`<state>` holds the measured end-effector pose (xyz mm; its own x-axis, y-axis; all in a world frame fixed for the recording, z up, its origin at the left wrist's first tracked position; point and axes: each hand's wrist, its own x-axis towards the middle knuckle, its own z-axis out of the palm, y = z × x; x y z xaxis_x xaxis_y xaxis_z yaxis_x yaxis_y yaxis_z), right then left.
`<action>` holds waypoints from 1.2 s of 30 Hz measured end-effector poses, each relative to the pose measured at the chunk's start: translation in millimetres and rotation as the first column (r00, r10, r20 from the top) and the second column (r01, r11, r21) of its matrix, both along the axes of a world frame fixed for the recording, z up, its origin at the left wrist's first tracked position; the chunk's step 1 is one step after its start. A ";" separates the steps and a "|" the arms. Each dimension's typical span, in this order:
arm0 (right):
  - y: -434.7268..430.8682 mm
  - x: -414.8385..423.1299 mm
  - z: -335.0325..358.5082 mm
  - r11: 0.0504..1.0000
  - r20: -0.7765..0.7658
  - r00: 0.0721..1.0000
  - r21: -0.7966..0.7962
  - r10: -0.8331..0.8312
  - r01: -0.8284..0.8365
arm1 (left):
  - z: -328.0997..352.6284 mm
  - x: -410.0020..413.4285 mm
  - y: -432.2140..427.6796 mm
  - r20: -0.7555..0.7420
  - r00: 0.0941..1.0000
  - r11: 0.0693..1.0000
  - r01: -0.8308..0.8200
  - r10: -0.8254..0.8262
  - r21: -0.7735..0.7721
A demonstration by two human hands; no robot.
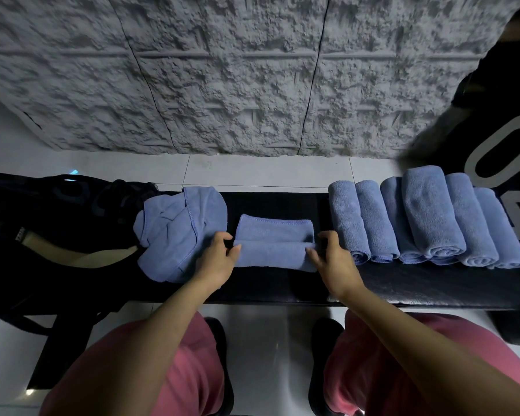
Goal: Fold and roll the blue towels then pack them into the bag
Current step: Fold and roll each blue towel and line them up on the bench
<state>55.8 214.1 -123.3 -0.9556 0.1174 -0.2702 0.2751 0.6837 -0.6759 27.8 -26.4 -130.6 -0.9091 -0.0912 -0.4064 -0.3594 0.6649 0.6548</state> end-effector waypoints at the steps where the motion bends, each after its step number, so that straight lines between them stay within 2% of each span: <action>1: 0.1 0.1 -0.1 1.000 0.013 1.000 0.009 0.003 -0.003 | 0.5 -0.1 -0.2 0.019 1.000 1.000 -0.008 0.009 -0.017; 4: 0.2 -0.3 3.4 0.997 0.018 1.000 0.075 0.024 -0.025 | 0.8 1.1 0.0 0.064 0.998 1.000 -0.004 0.006 -0.030; 5: 0.2 -0.2 5.5 0.992 -0.011 0.999 0.120 0.043 -0.041 | 1.1 1.4 -0.5 0.026 1.000 0.999 0.001 0.000 -0.040; 7: -0.8 0.5 8.7 0.951 -0.135 0.981 0.295 0.139 -0.095 | -0.2 0.2 -3.0 -0.180 0.982 0.995 0.040 -0.056 -0.093; 9: -3.1 1.4 8.6 0.890 -0.245 0.931 0.432 0.269 -0.143 | -0.1 -0.2 -3.2 -0.365 0.916 0.980 0.117 -0.168 -0.159; 12: -6.9 4.2 2.1 0.847 -0.309 0.863 0.485 0.400 -0.219 | 3.4 2.8 -0.6 -0.432 0.855 0.952 0.202 -0.287 -0.232; 14: -6.0 4.9 -0.4 0.812 -0.346 0.817 0.535 0.462 -0.232 | 7.3 4.2 -0.9 -0.397 0.846 0.924 0.255 -0.355 -0.284; 15: -4.7 5.6 -1.1 0.788 -0.331 0.805 0.562 0.493 -0.251 | 9.4 5.1 -1.4 -0.333 0.852 0.898 0.299 -0.404 -0.322; 17: -2.7 6.5 -3.3 0.737 -0.249 0.805 0.601 0.539 -0.308 | 11.1 6.5 -0.5 -0.169 0.844 0.808 0.400 -0.508 -0.432; 19: -3.4 6.9 -4.0 0.683 -0.164 0.809 0.643 0.564 -0.346 | 7.8 9.2 3.5 -0.104 0.837 0.759 0.426 -0.537 -0.493; 21: -5.7 4.8 -5.6 0.639 -0.136 0.809 0.692 0.572 -0.336 | 6.0 8.8 4.7 -0.123 0.894 0.844 0.351 -0.431 -0.406; 24: -6.6 0.7 -7.0 0.645 -0.199 0.802 0.712 0.564 -0.277 | 2.5 3.2 -2.1 -0.086 0.964 0.951 0.229 -0.251 -0.206; 28: -5.9 5.5 -4.8 0.651 -0.185 0.790 0.688 0.585 -0.321 | 3.2 0.6 -4.9 0.039 0.972 0.964 0.235 -0.232 -0.125; 30: -6.7 7.1 -0.8 0.689 -0.147 0.803 0.615 0.578 -0.383 | 6.4 -0.8 -1.1 0.108 0.978 0.982 0.182 -0.177 -0.040; 33: -11.3 8.1 5.7 0.781 -0.021 0.846 0.399 0.532 -0.481 | 9.5 -0.3 2.9 0.107 0.994 0.999 0.026 -0.030 0.036; 35: -12.5 7.4 7.5 0.806 0.044 0.866 0.346 0.497 -0.480 | 11.1 2.6 5.6 0.077 0.987 0.987 -0.143 0.138 0.066; 36: -12.8 7.1 8.3 0.823 0.077 0.875 0.309 0.477 -0.476 | 12.6 4.1 7.9 0.121 0.974 0.973 -0.205 0.192 0.109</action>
